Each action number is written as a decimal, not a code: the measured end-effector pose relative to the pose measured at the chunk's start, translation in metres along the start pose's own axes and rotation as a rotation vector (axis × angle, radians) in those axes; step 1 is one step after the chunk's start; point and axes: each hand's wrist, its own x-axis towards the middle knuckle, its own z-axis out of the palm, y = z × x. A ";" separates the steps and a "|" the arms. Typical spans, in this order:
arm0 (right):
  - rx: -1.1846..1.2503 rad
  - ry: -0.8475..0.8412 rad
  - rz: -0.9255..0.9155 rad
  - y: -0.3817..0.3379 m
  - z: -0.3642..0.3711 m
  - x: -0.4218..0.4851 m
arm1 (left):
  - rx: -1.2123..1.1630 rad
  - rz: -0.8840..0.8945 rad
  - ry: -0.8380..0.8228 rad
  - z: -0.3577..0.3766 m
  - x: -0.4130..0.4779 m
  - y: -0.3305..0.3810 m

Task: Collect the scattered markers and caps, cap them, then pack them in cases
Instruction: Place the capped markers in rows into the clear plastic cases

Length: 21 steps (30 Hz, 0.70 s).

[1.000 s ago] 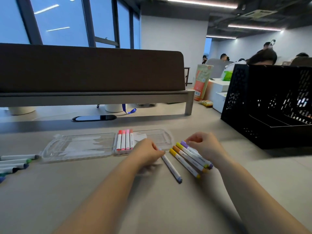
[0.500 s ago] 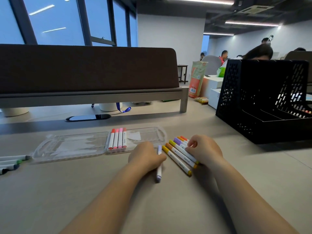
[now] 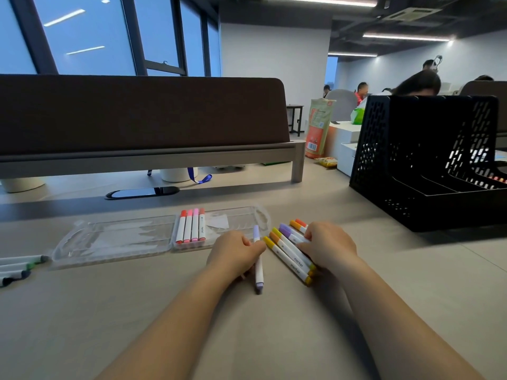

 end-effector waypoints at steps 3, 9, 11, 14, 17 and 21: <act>-0.031 -0.038 0.001 -0.002 0.001 0.002 | -0.236 -0.076 -0.038 0.000 0.002 0.000; -0.098 -0.013 0.002 -0.010 0.001 0.001 | -0.471 -0.108 -0.081 -0.001 0.008 -0.005; -0.109 0.002 0.010 -0.012 -0.001 -0.001 | -0.541 -0.111 -0.092 -0.003 0.007 -0.006; 0.085 0.003 0.042 -0.017 -0.008 -0.006 | -0.705 -0.136 -0.121 -0.008 0.003 -0.004; 0.614 -0.103 0.080 -0.030 -0.017 -0.012 | -0.893 -0.193 -0.212 -0.017 0.001 0.002; 0.825 -0.284 0.120 -0.054 -0.024 -0.018 | -1.006 -0.209 -0.308 -0.029 -0.002 0.004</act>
